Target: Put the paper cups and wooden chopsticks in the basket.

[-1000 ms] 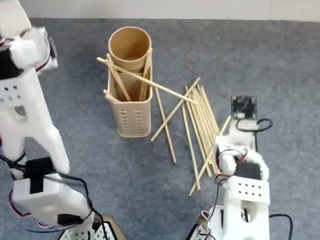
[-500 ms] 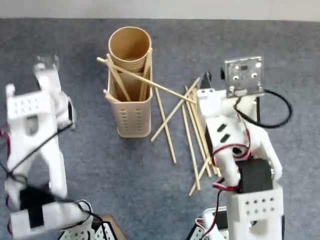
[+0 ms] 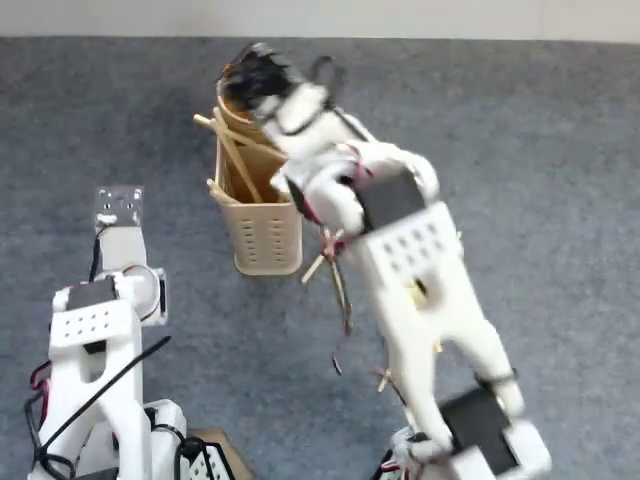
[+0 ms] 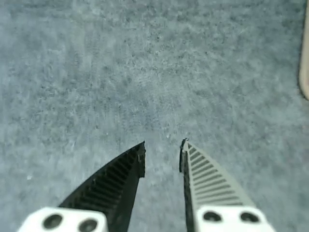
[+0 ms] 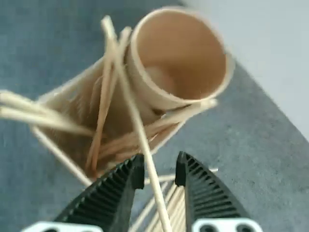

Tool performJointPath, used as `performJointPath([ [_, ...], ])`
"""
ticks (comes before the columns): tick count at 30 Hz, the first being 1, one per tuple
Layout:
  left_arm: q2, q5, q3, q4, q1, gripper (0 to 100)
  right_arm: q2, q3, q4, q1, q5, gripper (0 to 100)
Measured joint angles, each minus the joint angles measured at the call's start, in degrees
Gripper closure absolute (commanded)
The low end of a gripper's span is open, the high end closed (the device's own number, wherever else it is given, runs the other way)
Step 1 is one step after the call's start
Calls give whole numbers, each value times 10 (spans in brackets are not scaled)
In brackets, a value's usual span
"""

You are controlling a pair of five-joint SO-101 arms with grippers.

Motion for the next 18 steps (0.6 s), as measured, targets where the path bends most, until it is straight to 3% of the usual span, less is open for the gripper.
performJointPath([
  [5, 54, 0, 1, -51, 1, 846, 84, -95, 113, 11, 102, 878],
  [10, 118, 0, -17, -58, 1, 846, 91, -149, 142, 31, 146, 882],
  [18, 170, 0, -43, -60, 1, 846, 91, -73, 142, 33, 190, 956],
])
